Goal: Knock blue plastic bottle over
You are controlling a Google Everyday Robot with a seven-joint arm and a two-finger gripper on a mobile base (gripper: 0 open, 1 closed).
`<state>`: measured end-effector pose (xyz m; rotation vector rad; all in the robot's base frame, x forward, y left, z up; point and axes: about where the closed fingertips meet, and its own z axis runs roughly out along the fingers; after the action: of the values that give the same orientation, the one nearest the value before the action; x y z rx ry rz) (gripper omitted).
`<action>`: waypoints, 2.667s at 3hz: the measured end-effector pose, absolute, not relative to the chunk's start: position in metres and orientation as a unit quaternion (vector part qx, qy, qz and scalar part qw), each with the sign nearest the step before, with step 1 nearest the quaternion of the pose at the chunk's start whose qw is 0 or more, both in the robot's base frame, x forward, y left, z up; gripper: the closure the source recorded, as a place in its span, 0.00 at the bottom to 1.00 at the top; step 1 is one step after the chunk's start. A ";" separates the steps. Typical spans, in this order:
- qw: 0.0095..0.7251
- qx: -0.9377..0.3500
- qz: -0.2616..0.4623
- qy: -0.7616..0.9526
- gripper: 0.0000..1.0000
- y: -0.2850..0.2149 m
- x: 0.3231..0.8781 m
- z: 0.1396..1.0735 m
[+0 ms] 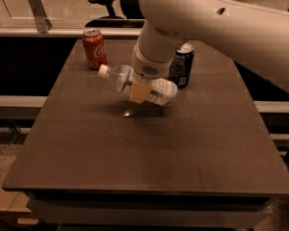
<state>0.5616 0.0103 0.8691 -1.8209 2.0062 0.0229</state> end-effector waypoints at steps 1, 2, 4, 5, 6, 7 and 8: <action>0.187 -0.651 -0.039 0.734 1.00 -0.001 0.564 0.860; 0.165 -0.645 -0.073 0.743 1.00 -0.011 0.569 0.850; 0.133 -0.645 -0.093 0.747 1.00 -0.008 0.574 0.824; 0.132 -0.645 -0.092 0.747 1.00 -0.008 0.573 0.828; 0.132 -0.645 -0.093 0.747 0.82 -0.008 0.573 0.828; 0.131 -0.646 -0.093 0.747 0.59 -0.008 0.573 0.827; 0.131 -0.646 -0.093 0.747 0.28 -0.008 0.573 0.827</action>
Offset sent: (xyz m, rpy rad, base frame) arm 0.0131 -0.0350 -0.0262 -0.2630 -0.0412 -0.1222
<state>0.5726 -0.0083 0.8274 -1.8746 2.1679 -0.2693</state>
